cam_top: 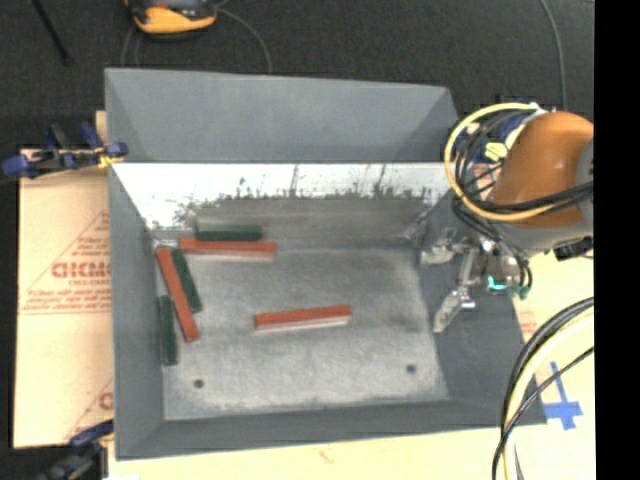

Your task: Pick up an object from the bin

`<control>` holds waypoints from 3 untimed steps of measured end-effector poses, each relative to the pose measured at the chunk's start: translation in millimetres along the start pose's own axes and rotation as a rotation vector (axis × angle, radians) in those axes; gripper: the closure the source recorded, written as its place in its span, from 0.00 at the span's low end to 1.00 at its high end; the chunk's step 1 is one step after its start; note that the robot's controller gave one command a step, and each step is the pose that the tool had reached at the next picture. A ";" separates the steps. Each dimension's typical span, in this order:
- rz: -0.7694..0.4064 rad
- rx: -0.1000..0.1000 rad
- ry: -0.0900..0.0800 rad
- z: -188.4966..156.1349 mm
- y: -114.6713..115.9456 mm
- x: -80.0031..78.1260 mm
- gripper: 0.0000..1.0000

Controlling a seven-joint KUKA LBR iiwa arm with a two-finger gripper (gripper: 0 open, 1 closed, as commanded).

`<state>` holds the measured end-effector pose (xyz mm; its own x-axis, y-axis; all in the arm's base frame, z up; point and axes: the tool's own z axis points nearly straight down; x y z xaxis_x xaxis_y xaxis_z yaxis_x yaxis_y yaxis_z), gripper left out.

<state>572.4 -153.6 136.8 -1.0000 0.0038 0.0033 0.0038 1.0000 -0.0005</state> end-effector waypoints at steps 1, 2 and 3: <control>-0.003 0.002 -0.008 -4.9 0.5 -1.9 0.00; -0.013 0.003 -0.009 -0.7 45.6 -15.8 0.00; -0.078 0.000 -0.012 24.5 94.1 8.4 0.00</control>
Offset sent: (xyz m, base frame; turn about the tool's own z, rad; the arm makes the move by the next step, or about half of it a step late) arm 0.0314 0.1052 -0.0056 -0.0375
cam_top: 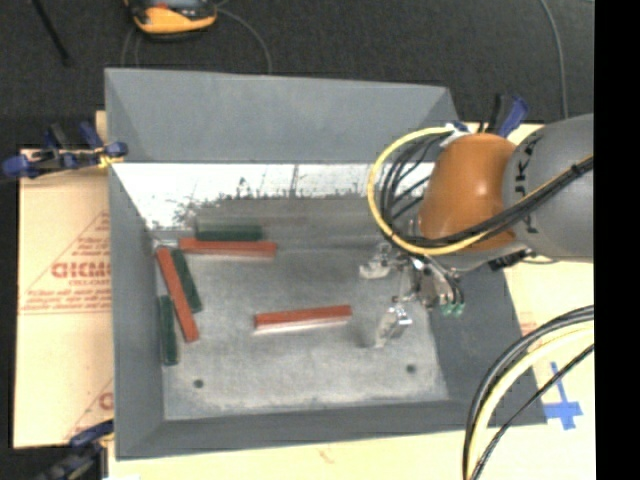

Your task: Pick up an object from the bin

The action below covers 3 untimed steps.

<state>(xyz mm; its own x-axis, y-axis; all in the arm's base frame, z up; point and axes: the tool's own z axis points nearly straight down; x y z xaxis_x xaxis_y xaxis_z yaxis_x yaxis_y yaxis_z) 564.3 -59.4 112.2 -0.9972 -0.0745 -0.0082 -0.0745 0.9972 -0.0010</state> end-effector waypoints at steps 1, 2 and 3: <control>-0.097 -0.002 0.023 34.8 5.3 -22.2 1.00; -0.096 0.002 -0.018 34.3 6.6 -29.8 0.00; -0.097 0.002 -0.018 34.2 6.6 -29.6 0.00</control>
Offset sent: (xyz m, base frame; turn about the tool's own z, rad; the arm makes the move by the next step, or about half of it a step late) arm 0.0000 0.0000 0.0000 0.0000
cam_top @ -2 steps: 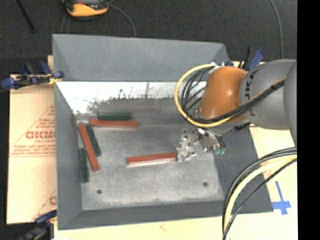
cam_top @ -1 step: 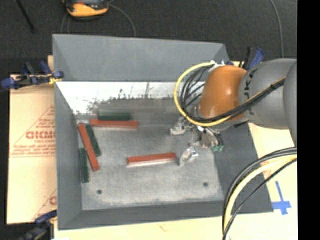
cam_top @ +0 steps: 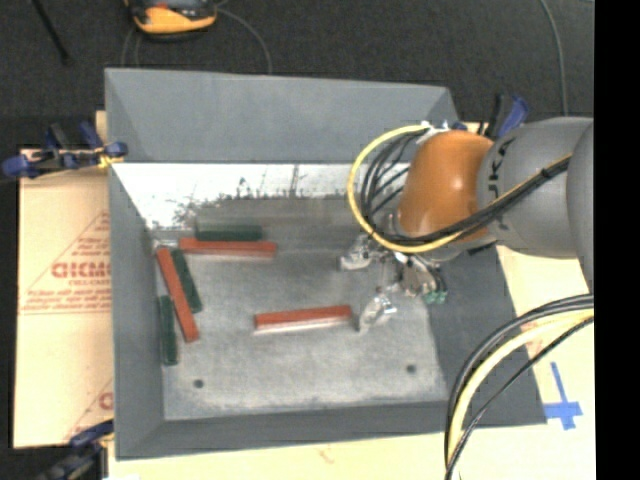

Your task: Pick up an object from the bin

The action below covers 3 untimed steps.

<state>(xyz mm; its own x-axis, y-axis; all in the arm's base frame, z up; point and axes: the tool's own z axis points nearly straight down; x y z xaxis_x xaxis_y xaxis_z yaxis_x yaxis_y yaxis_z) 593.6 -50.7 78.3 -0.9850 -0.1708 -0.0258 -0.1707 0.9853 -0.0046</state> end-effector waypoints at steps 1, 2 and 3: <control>-0.270 0.007 0.014 -4.0 68.0 49.8 1.00; -0.271 0.007 0.014 -4.0 68.1 49.8 1.00; -0.509 -0.011 0.023 -173.0 28.7 37.0 1.00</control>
Offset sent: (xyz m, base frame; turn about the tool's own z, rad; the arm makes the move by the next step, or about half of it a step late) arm 0.0000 0.0000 0.0000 0.0000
